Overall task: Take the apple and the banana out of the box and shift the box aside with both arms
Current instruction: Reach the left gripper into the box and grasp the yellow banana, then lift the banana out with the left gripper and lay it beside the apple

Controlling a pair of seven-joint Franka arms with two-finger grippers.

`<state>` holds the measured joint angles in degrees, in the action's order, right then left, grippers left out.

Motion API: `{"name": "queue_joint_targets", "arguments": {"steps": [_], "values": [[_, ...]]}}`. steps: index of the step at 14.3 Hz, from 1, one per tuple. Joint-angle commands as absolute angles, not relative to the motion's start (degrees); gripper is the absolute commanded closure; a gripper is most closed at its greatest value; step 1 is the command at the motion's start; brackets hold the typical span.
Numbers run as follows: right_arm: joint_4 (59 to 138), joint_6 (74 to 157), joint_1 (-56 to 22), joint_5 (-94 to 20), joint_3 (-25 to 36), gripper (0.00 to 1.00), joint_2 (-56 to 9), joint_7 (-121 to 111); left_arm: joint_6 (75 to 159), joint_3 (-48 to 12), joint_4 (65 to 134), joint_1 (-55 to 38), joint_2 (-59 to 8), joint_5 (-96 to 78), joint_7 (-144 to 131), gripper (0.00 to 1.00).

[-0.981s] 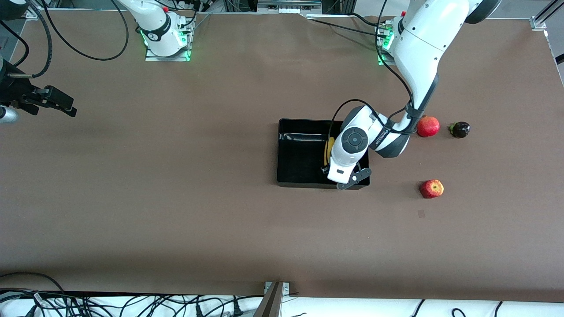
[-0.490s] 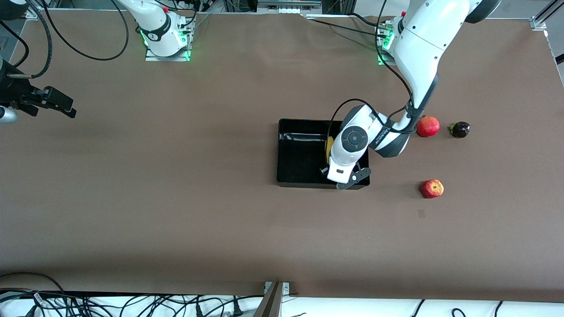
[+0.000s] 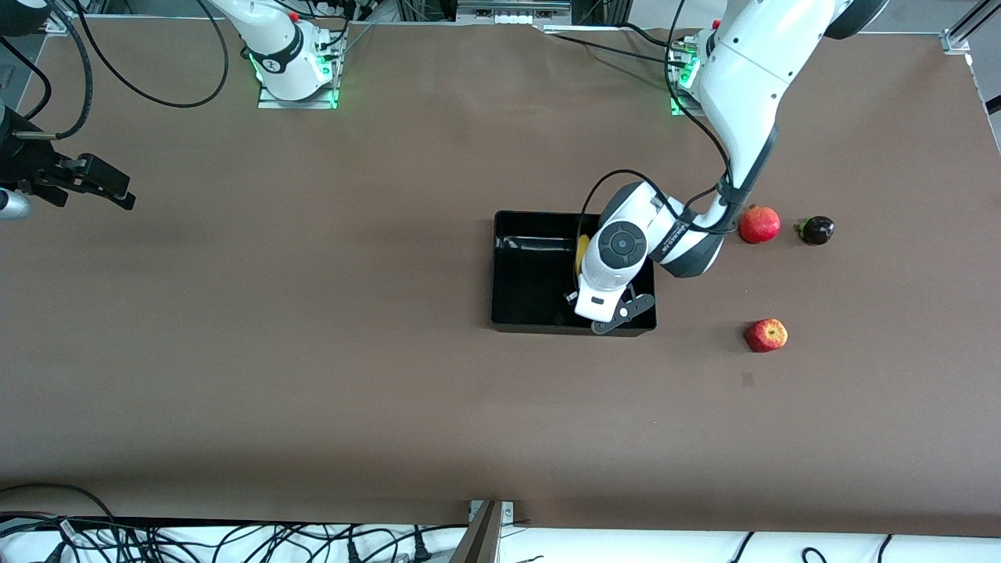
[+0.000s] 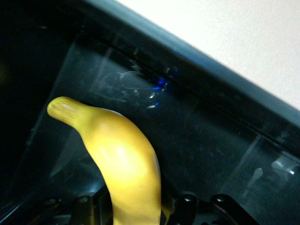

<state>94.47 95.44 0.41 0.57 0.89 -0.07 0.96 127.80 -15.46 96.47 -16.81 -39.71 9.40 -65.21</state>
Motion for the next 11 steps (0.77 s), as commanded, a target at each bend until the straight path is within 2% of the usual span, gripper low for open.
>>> {"name": "queue_joint_targets", "arguments": {"steps": [1, 3, 6, 9, 11], "values": [[93.8, 95.4, 0.4, 0.4, 0.9, 0.0, -0.3, 0.8, 118.9, -17.0, 95.9, -15.4, -33.8, 8.1, -65.4, 1.0], [93.8, 95.4, 0.4, 0.5, 0.9, 0.0, -0.3, 0.8, 114.1, -17.0, 94.8, -14.5, -30.9, 4.7, -60.1, 1.0], [93.8, 95.4, 0.4, 0.4, 0.9, 0.0, -0.3, 0.8, 103.4, -17.0, 89.6, -10.1, -29.6, 3.9, -51.4, 1.0], [93.8, 95.4, 0.4, 0.5, 1.0, 0.0, -0.3, 0.8, 95.1, -18.6, 85.5, -1.2, -29.3, 4.4, -36.5, 1.0], [93.8, 95.6, 0.4, 0.4, 0.9, 0.0, -0.3, 0.8, 94.7, -20.1, 85.4, 5.6, -29.2, 5.5, -24.0, 1.0]]}}
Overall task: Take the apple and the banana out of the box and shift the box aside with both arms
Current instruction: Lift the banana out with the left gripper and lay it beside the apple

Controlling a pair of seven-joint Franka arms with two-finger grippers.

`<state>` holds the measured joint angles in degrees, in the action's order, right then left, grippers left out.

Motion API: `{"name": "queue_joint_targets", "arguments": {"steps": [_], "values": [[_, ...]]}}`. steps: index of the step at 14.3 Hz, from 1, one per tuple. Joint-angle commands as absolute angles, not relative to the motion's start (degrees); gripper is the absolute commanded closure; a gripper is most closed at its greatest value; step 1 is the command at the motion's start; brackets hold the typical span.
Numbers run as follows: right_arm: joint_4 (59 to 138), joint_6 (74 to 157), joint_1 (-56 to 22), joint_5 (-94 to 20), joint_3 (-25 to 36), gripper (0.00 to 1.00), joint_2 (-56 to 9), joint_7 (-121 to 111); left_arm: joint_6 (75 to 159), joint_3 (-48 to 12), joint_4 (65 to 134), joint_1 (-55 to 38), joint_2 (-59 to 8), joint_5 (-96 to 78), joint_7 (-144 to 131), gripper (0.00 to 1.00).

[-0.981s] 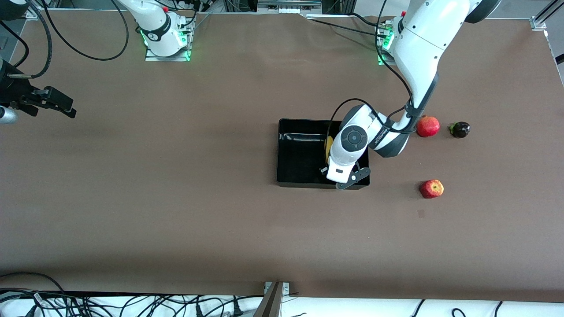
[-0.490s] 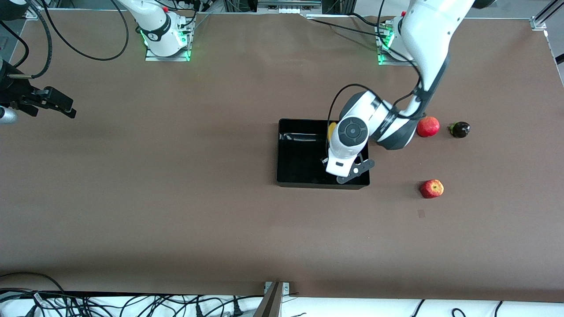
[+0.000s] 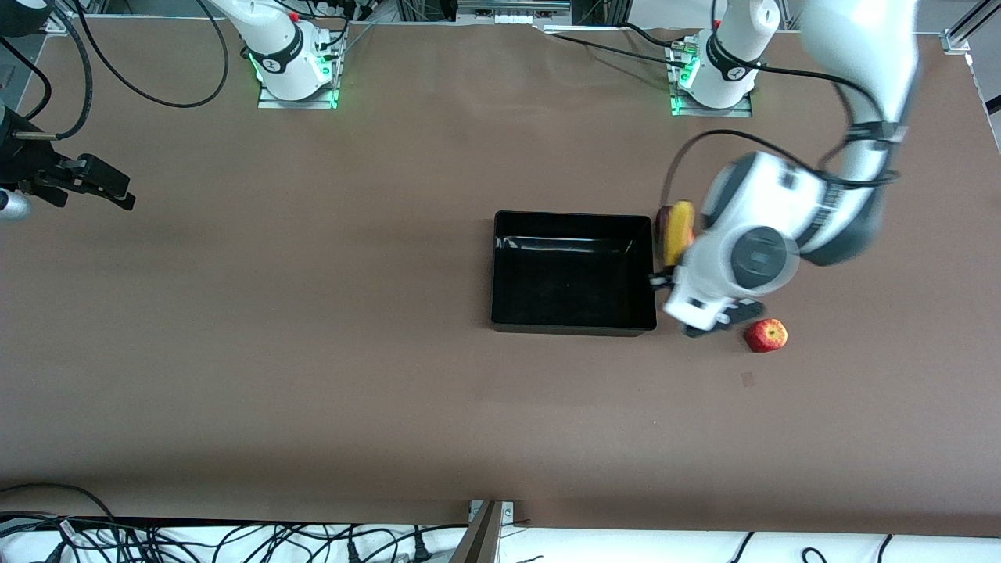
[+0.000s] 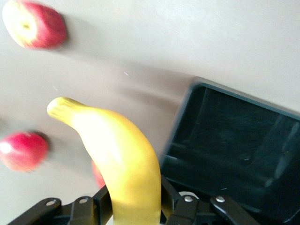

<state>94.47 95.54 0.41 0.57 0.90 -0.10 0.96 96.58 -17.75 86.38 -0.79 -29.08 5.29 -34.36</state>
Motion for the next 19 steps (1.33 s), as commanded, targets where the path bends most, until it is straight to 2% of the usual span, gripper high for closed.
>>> {"name": "queue_joint_targets", "arguments": {"steps": [1, 4, 9, 13, 19], "values": [[93.8, 95.6, 0.4, 0.4, 1.0, 0.0, -0.3, 0.8, 94.8, -20.0, 85.4, 7.7, -29.2, 8.0, -20.0, 1.0], [93.8, 95.8, 0.4, 0.4, 1.0, 0.0, -0.3, 0.8, 96.8, -20.2, 85.3, 14.3, -29.4, 10.8, -9.6, 1.0], [93.8, 95.8, 0.4, 0.4, 1.0, 0.0, -0.3, 0.8, 108.6, -20.1, 85.4, 23.2, -33.1, 15.0, 3.4, 1.0], [93.8, 95.8, 0.4, 0.4, 0.9, 0.0, -0.3, 0.8, 119.5, -19.4, 85.5, 26.0, -38.4, 16.1, 9.2, 1.0], [93.8, 95.8, 0.4, -0.2, 1.0, 0.0, -0.3, 0.8, 130.0, -19.0, 85.5, 26.7, -43.9, 17.7, 9.5, 1.0]]}}
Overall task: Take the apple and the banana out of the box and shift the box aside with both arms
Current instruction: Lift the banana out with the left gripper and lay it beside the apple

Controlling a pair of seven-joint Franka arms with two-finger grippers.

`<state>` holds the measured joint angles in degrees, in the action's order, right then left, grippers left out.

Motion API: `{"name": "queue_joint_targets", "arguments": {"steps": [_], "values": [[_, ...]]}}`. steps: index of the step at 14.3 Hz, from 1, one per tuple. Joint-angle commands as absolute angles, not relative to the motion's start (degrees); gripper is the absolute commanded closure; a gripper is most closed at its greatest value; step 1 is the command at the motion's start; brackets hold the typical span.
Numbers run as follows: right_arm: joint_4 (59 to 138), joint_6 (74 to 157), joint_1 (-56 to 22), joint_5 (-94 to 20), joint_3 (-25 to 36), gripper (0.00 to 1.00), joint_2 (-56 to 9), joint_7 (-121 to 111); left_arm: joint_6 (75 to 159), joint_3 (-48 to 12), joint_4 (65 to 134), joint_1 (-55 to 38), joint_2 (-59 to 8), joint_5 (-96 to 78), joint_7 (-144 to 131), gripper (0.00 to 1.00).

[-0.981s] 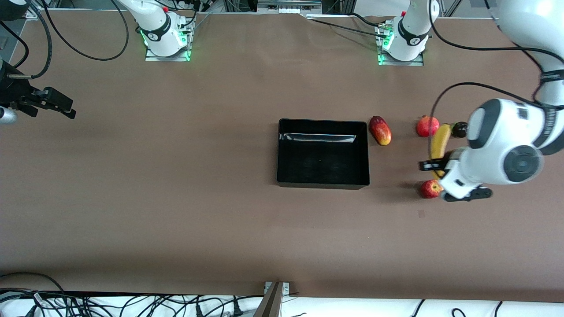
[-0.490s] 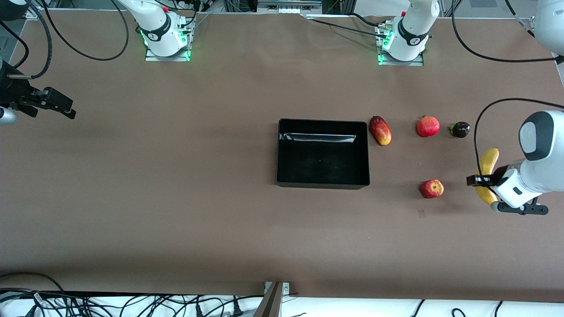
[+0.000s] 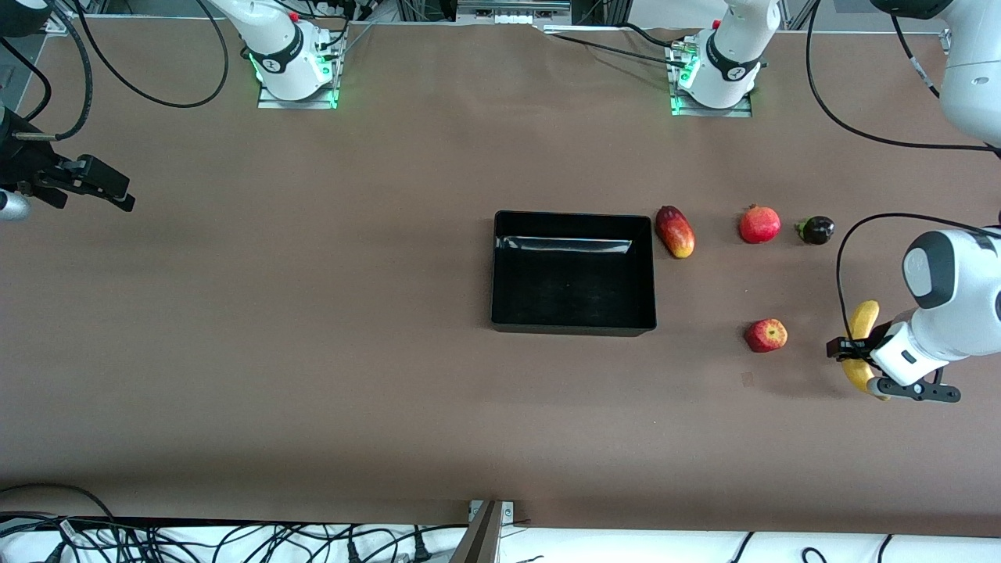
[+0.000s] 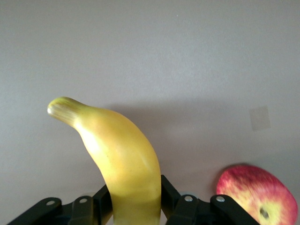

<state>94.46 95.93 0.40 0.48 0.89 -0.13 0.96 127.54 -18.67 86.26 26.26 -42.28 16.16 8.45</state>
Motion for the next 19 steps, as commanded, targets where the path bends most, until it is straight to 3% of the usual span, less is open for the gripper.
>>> {"name": "queue_joint_targets", "arguments": {"steps": [1, 11, 12, 13, 14, 16, 19], "values": [[93.8, 95.8, 0.4, -0.2, 1.0, 0.0, -0.3, 0.8, 130.8, -19.0, 85.5, 26.7, -45.1, 17.7, 9.4, 1.0], [93.8, 95.8, 0.4, -0.1, 1.0, 0.0, -0.3, 0.8, 139.4, -18.4, 87.8, 29.7, -50.2, 19.3, 9.4, 1.0], [93.8, 95.8, 0.4, -0.2, 1.0, 0.0, -0.3, 0.8, 140.4, -18.0, 88.4, 29.8, -50.3, 19.5, 9.5, 0.74], [93.8, 95.8, 0.4, -0.2, 1.0, 0.0, -0.3, 0.8, 140.5, -17.9, 88.5, 29.8, -50.3, 19.9, 9.5, 0.09], [93.8, 95.8, 0.4, -0.2, 1.0, 0.0, -0.3, 0.8, 140.5, -17.8, 88.6, 29.7, -50.0, 20.0, 9.4, 0.0], [93.8, 95.8, 0.4, -0.2, 1.0, 0.0, -0.3, 0.8, 139.6, -17.7, 88.5, 29.3, -48.0, 19.9, 9.1, 0.0], [93.8, 95.8, 0.4, -0.2, 1.0, 0.0, -0.3, 0.8, 125.7, -16.1, 86.8, 25.1, -39.8, 18.2, 9.1, 0.0]]}}
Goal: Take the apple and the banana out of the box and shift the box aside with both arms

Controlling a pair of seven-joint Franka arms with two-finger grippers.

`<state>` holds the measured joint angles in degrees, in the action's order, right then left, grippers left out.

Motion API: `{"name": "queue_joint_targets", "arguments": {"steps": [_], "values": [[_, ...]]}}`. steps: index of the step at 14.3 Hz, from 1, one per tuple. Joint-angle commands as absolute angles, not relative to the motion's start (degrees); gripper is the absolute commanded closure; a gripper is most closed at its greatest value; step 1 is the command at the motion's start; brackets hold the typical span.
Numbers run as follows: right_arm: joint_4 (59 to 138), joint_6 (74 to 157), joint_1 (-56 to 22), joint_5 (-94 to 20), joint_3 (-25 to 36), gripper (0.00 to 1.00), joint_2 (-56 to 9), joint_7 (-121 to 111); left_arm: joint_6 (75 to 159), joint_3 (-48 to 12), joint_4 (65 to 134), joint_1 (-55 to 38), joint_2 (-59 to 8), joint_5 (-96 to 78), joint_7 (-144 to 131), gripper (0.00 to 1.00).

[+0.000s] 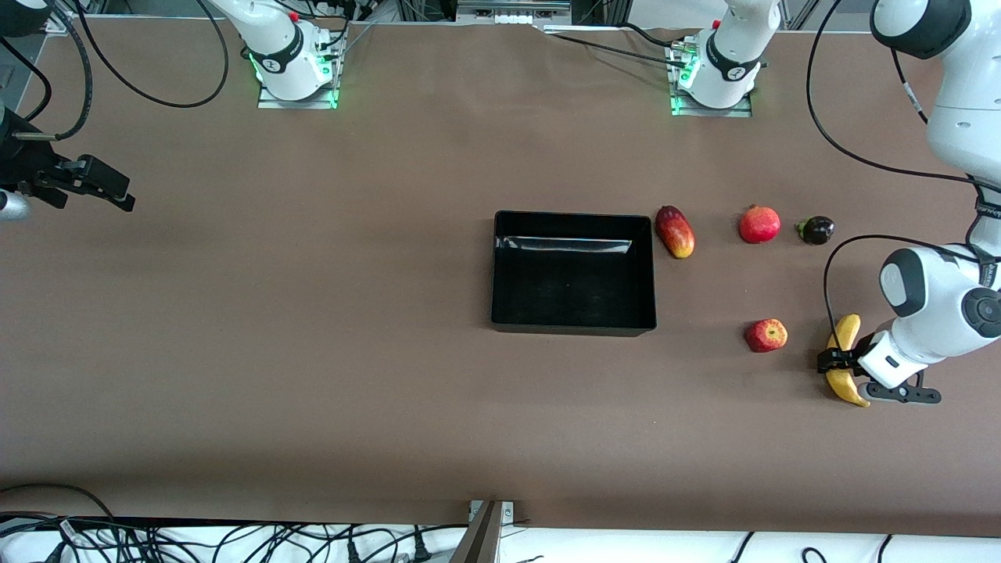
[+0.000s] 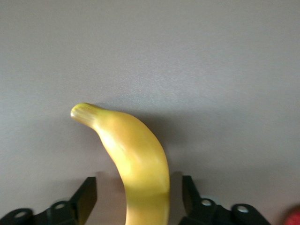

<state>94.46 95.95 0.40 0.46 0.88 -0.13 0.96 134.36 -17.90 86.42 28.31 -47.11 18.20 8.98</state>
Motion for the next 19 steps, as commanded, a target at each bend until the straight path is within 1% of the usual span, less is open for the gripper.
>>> {"name": "queue_joint_targets", "arguments": {"steps": [1, 3, 4, 8, 10, 13, 15, 19], "values": [[93.8, 95.8, 0.4, -0.2, 1.0, 0.0, -0.3, 0.8, 120.9, -15.5, 86.5, 23.5, -37.1, 15.8, 9.1, 0.0], [93.8, 95.8, 0.4, -0.2, 1.0, 0.0, -0.3, 0.8, 112.7, -13.1, 86.4, 20.2, -31.3, 13.0, 9.3, 0.0], [93.8, 95.8, 0.4, -0.2, 1.0, 0.0, -0.3, 0.8, 109.0, -11.0, 86.3, 17.3, -28.5, 12.7, 9.2, 0.0], [93.8, 95.8, 0.4, -0.2, 1.0, 0.0, -0.3, 0.8, 97.8, 1.6, 86.4, 4.6, -18.8, 3.9, 9.1, 0.0], [93.8, 95.8, 0.4, -0.2, 1.0, 0.0, -0.3, 0.8, 93.2, 6.0, 86.5, -0.1, -14.0, 0.0, 9.1, 0.0], [93.8, 95.8, 0.4, -0.2, 1.0, 0.0, -0.3, 0.8, 86.7, 6.6, 87.8, -4.8, -5.6, -0.4, 7.8, 0.0], [93.8, 95.8, 0.4, -0.2, 1.0, 0.0, -0.3, 0.8, 82.5, 6.6, 87.8, -7.0, -1.3, -0.4, 5.1, 0.0], [93.8, 95.8, 0.4, -0.2, 1.0, 0.0, -0.3, 0.8, 78.5, 6.0, 87.8, -8.6, 3.2, -0.4, 4.5, 0.0]]}}
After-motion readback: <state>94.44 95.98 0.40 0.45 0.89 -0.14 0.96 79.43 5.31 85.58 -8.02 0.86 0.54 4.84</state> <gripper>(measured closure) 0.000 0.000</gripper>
